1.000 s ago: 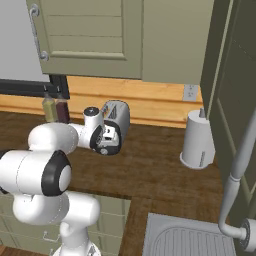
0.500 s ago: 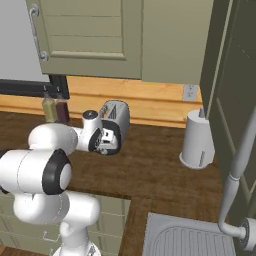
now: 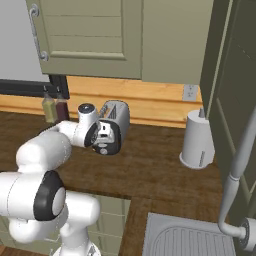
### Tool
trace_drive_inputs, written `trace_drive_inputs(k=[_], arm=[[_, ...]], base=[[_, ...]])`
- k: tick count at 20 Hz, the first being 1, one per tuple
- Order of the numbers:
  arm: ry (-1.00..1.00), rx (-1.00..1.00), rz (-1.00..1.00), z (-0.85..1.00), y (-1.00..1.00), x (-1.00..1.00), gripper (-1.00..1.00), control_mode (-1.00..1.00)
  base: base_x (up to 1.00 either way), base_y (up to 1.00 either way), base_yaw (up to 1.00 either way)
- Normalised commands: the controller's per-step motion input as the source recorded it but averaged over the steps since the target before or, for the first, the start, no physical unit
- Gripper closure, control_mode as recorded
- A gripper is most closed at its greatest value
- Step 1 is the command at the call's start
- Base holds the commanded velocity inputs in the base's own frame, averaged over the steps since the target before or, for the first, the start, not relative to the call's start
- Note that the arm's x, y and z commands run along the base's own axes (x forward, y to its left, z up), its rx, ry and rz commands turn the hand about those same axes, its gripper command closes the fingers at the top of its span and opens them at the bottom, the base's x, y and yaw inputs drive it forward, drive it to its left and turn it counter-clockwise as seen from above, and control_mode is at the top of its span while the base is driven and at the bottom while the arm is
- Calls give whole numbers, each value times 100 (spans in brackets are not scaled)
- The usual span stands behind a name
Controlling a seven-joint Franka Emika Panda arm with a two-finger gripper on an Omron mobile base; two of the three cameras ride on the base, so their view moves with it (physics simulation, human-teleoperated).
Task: Start the toaster. Once the lever pops up, take the bread to the plate on the dining counter.
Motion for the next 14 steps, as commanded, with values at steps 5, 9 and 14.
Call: trace_drive_inputs(k=[5, 9, 14], arm=[[-4, -1, 2, 100, 0, -62, 100, -100], [0, -4, 0, 100, -3, -38, 100, -100], [-8, -8, 0, 79, 2, 4, 100, -100]], base=[[0, 0, 0], [0, 0, 0], [0, 0, 0]])
